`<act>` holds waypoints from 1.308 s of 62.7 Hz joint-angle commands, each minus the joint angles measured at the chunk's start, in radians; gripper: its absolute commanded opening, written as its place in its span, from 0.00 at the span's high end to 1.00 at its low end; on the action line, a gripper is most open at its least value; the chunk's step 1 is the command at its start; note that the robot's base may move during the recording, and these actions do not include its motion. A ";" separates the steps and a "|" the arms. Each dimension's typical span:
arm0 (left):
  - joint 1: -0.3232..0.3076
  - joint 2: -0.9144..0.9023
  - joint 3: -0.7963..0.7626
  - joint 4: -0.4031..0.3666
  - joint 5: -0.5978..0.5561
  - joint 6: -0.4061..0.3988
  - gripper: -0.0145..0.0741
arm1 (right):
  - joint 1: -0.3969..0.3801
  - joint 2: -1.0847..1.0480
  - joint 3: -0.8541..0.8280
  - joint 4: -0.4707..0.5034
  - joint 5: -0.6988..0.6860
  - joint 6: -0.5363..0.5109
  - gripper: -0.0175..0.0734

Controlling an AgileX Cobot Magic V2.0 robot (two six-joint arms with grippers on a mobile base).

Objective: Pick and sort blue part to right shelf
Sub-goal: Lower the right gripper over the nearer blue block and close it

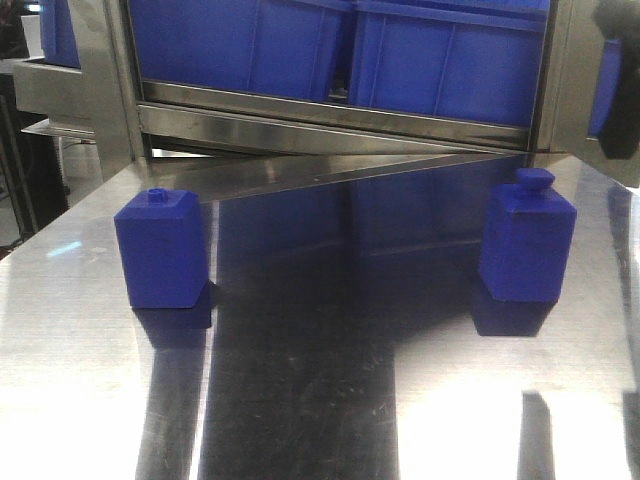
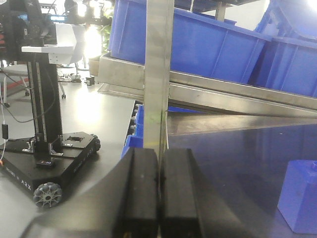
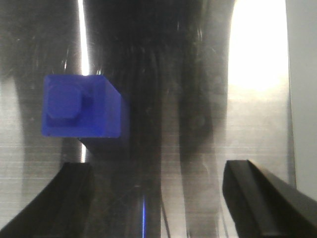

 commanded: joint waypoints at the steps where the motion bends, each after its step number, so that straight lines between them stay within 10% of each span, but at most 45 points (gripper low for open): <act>1: -0.007 -0.019 0.021 -0.008 -0.085 -0.007 0.70 | 0.020 0.052 -0.129 -0.007 0.080 0.018 0.13; 27: -0.007 -0.019 0.021 -0.008 -0.085 -0.007 0.70 | 0.056 0.317 -0.383 0.093 0.206 0.014 0.13; 82: -0.007 -0.019 0.021 -0.008 -0.085 -0.007 0.70 | 0.026 0.483 -0.387 0.120 0.132 -0.024 0.13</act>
